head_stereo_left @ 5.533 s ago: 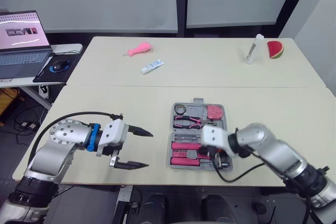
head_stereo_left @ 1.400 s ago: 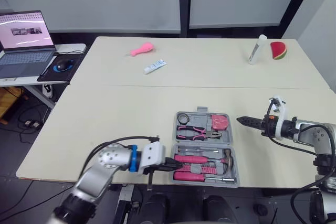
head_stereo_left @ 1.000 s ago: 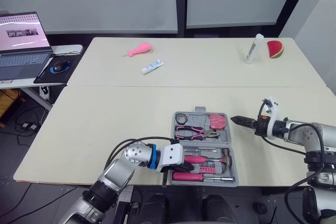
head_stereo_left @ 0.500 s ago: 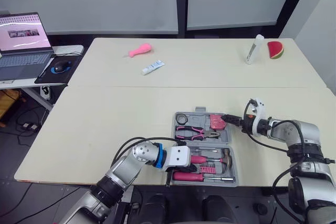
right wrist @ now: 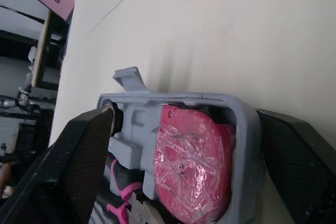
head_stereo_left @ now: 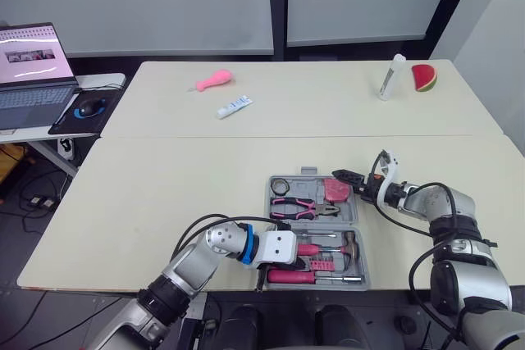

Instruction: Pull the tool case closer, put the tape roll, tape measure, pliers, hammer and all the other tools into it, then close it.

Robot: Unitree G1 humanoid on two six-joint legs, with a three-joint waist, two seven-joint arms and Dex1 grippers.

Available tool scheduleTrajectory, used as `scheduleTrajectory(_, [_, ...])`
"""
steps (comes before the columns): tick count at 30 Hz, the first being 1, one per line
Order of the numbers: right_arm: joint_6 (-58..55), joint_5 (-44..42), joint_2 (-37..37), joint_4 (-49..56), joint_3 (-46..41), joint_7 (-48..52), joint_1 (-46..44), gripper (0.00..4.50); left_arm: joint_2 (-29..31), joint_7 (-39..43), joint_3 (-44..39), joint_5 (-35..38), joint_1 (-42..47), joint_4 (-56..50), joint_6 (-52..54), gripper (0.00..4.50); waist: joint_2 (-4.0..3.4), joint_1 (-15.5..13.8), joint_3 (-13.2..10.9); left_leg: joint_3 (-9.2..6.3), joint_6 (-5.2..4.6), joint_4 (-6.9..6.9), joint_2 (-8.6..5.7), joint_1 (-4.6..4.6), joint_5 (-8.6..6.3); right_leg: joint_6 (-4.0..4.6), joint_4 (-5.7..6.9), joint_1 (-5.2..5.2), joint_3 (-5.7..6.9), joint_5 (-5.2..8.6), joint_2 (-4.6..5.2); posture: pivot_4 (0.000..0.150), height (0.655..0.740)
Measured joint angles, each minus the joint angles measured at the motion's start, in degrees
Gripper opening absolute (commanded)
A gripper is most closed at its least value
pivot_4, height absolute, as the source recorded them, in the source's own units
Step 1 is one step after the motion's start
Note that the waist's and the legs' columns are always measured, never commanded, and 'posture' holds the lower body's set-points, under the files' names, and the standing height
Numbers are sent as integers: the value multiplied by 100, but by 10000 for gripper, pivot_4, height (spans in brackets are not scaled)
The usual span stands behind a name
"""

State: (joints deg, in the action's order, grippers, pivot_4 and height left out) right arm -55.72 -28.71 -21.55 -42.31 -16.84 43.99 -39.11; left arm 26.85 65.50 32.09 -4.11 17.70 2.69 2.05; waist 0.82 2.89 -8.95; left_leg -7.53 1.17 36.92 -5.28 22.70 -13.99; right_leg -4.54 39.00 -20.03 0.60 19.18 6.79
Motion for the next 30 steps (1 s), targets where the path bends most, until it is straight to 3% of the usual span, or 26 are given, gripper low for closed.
scheduleTrajectory(20, [-1116, -838, -286, 1443, -109, 370, 215, 44531, 8, 13, -7, -15, 36, 35, -117, 0, -2, 16, -2, -2, -15, 0, -2, 12, -9, 0, 1, -13, -1, 0, 1, 1500, 7400])
scheduleTrajectory(30, [-1710, -1176, -535, 2213, -87, 437, 338, 44531, 750, 434, -783, 1056, -300, -1013, 808, 0, -7, 11, -11, -5, -20, 1, -3, 23, -11, 0, -1, -22, 0, 0, 3, 1500, 7400])
